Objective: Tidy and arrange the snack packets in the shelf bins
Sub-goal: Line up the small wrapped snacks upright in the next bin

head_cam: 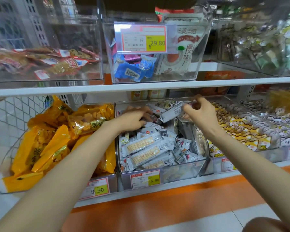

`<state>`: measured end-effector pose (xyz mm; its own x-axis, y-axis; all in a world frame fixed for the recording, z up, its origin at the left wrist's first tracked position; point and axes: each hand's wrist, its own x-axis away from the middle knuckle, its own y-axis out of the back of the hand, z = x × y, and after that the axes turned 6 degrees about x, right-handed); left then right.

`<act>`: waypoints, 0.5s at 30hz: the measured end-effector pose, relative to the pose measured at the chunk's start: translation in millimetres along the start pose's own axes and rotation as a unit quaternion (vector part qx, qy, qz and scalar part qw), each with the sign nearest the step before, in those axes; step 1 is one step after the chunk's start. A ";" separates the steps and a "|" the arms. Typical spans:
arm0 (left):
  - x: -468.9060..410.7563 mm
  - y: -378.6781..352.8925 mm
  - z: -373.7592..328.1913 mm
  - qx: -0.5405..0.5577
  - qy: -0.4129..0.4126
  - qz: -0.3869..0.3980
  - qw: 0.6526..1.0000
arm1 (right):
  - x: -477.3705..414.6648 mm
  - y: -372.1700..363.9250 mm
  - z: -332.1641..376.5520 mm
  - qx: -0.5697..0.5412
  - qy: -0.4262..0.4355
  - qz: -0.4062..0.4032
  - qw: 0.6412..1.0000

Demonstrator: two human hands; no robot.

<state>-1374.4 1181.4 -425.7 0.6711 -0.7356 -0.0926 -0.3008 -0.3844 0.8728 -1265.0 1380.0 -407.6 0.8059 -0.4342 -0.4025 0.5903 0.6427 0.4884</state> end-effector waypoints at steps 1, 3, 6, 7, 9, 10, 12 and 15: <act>0.2 -0.1 -0.6 0.011 -0.003 -0.028 1.000 | -0.5 0.7 0.0 -0.036 -0.009 -0.002 0.999; 0.9 1.1 -3.1 0.046 -0.013 -0.093 0.994 | -2.2 1.3 -0.2 -0.095 -0.022 0.009 0.995; 0.5 5.4 -9.3 0.135 -0.029 -0.102 0.985 | -1.2 -1.8 1.4 -0.147 -0.030 0.062 0.987; 1.5 6.6 -11.5 0.147 -0.032 -0.097 0.984 | 0.7 -3.9 3.4 -0.180 -0.034 0.085 0.979; 3.4 7.7 -9.5 0.153 -0.030 -0.112 0.981 | 4.2 -9.2 7.5 -0.229 -0.033 0.122 0.965; 4.9 8.6 -6.3 0.158 -0.024 -0.122 0.980 | 4.6 -11.4 8.4 -0.228 -0.023 0.131 0.965; 8.9 11.1 1.0 0.158 -0.007 -0.136 0.978 | 3.2 -14.7 9.1 -0.168 0.028 0.130 0.977; 12.8 19.4 15.8 0.070 0.046 -0.205 0.975 | -5.3 -17.4 3.4 0.053 0.116 0.101 0.987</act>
<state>-1382.4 1155.8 -417.6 0.8109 -0.4532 -0.3702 -0.0798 -0.7124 0.6973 -1279.5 1368.9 -411.3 0.8825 -0.1406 -0.4487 0.4303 0.6261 0.6502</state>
